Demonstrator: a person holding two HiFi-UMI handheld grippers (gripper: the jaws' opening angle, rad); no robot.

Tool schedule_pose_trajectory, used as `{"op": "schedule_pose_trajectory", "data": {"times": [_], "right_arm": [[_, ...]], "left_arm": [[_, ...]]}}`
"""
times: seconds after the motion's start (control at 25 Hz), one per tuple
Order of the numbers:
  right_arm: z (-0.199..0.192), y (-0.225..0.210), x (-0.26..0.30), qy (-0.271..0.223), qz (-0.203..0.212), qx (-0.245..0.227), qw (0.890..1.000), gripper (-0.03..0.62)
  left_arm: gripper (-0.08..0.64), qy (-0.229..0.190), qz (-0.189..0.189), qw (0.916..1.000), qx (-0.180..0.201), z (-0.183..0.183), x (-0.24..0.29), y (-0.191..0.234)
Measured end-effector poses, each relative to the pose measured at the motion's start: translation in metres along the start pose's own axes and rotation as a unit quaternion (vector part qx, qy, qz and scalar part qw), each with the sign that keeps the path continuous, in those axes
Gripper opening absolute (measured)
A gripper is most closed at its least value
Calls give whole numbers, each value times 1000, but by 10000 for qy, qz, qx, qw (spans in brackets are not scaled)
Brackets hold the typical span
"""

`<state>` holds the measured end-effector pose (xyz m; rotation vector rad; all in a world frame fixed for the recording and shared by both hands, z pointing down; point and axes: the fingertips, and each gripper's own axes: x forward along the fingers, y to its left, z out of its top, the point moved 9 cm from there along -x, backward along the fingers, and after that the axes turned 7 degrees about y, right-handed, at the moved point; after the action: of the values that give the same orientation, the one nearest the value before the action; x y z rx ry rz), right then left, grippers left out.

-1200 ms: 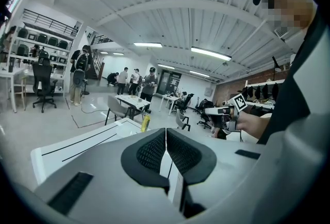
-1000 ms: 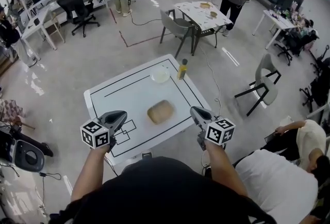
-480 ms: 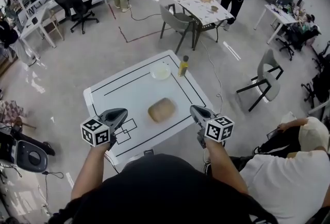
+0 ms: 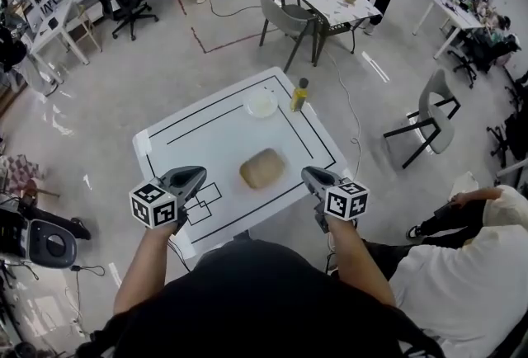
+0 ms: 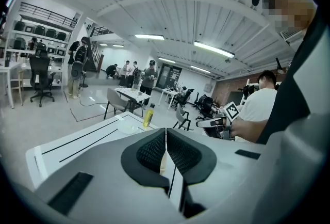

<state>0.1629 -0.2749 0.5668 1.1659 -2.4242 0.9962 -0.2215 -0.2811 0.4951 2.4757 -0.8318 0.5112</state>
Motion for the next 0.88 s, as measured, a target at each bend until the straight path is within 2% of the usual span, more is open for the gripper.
{"op": "schedule_pose_trajectory", "data": {"times": [0.88], "right_arm": [[-49, -70, 98, 917, -27, 620, 9939, 103]], "left_arm": [[28, 492, -16, 9986, -213, -4, 36, 53]]}}
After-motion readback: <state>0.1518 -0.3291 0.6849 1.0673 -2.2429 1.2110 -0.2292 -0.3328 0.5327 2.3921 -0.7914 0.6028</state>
